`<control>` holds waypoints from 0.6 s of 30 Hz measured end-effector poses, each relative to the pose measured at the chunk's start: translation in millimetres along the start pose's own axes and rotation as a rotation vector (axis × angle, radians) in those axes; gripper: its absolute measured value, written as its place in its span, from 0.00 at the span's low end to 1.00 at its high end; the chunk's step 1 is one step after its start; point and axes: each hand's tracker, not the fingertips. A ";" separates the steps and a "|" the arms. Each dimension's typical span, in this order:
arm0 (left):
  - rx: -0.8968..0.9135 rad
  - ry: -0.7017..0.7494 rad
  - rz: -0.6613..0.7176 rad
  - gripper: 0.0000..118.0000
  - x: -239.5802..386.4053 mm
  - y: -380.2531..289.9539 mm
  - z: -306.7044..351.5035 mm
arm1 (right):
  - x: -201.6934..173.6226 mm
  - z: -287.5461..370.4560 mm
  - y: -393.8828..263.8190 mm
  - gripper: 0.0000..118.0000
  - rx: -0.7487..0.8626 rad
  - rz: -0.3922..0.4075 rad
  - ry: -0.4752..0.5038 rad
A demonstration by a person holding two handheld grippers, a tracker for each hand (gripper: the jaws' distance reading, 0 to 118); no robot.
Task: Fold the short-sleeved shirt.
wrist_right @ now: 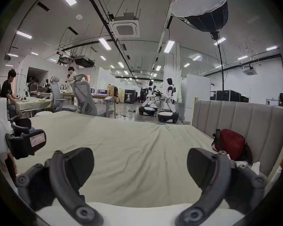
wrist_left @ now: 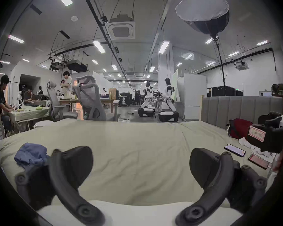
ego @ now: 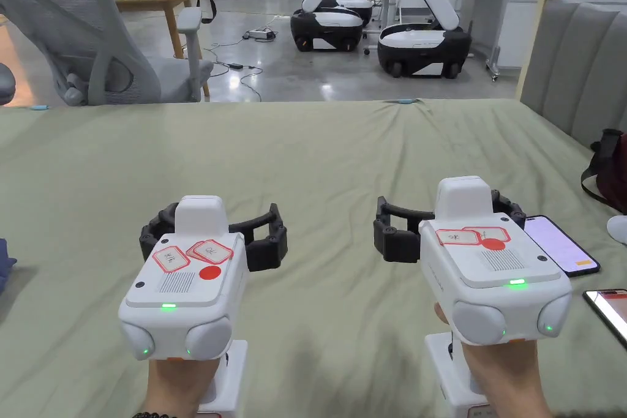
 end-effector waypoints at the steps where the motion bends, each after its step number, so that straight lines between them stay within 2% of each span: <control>1: 0.000 -0.009 0.004 1.00 0.3 -0.1 -0.1 | -0.2 -0.2 -0.2 1.00 0.004 -0.004 -0.002; 18: 0.014 0.012 -0.026 1.00 2.1 -1.1 0.5 | 10.0 -5.0 -6.1 1.00 -0.023 -0.017 -0.022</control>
